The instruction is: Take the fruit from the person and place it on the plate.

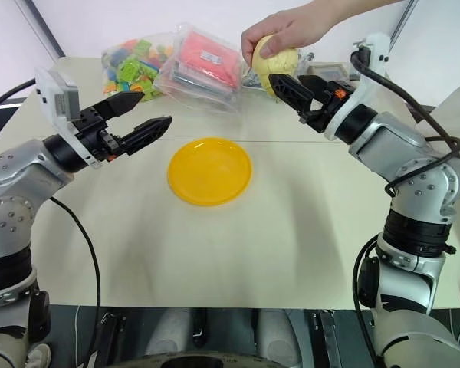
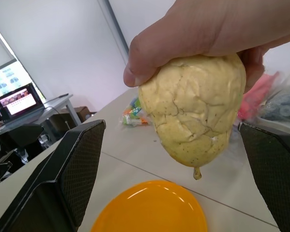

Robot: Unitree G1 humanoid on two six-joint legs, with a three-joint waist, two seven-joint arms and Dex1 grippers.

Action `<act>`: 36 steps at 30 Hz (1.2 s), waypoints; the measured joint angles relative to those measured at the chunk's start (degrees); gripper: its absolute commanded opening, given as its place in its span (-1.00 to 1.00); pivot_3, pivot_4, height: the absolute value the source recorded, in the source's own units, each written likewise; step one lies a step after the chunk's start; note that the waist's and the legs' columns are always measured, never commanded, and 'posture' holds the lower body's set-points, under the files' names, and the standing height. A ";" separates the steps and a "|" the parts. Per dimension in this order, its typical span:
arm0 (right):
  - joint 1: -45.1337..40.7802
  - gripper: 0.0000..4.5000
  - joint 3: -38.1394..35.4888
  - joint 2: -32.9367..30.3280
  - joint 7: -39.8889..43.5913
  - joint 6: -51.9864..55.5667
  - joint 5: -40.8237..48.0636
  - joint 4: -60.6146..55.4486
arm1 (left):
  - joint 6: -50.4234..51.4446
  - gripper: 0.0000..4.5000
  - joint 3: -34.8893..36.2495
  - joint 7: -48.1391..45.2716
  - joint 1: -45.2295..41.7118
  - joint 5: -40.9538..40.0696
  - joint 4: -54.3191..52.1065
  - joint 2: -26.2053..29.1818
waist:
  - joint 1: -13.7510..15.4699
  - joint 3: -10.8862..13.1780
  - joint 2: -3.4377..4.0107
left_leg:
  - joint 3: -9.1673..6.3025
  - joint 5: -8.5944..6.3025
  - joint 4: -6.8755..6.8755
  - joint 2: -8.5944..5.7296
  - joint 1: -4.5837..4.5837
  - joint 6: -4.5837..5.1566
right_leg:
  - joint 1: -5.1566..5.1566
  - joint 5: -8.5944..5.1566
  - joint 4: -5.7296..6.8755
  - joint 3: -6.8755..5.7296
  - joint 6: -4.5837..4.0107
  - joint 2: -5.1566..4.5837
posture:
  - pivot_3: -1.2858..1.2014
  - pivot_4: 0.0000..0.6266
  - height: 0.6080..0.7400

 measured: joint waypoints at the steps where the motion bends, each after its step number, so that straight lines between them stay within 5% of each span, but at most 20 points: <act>1: -0.38 1.00 0.34 0.15 0.04 -0.13 -0.23 0.27 | 0.00 0.98 0.00 0.16 0.00 0.00 -0.15 -0.03 | 0.00 0.00 0.00 | -0.01 0.00 0.00 0.00 0.00 0.00 | 0.00 0.00 0.00 0.00 0.00 0.00 | 0.03 -0.52 0.87; 20: -6.19 1.00 5.77 2.30 7.41 -7.32 -11.22 13.03 | 0.17 0.98 0.18 3.23 0.42 -0.89 -3.12 -0.81 | -0.14 0.01 0.01 | 0.01 0.00 -0.02 0.00 -0.01 0.00 | -0.02 0.00 -0.01 0.00 0.00 0.01 | 0.03 -0.52 0.87; 23: -6.74 0.62 5.85 2.94 8.41 -7.98 -12.30 14.23 | 0.20 1.00 0.20 3.57 0.47 -0.91 -3.27 -0.78 | -0.16 0.01 0.01 | 0.00 0.00 -0.02 0.00 -0.01 0.00 | -0.02 0.00 -0.01 0.00 0.00 0.01 | 0.03 -0.52 0.87; 26: -6.82 0.00 6.11 3.25 8.96 -8.74 -13.43 15.20 | 0.21 1.00 0.27 3.90 0.63 -0.96 -3.51 -0.71 | -0.11 0.01 0.01 | 0.01 0.00 -0.02 0.00 -0.02 0.00 | -0.02 0.00 -0.02 0.00 0.00 0.00 | 0.03 -0.52 0.87; 36: -6.80 -0.06 6.31 4.10 10.03 -8.73 -14.58 15.18 | 0.41 1.00 0.92 4.31 1.95 -1.69 -3.54 0.33 | -0.93 0.01 0.02 | 0.00 0.00 -0.06 0.00 -0.02 0.00 | -0.03 0.00 -0.02 0.00 0.00 0.00 | 0.03 -0.52 0.87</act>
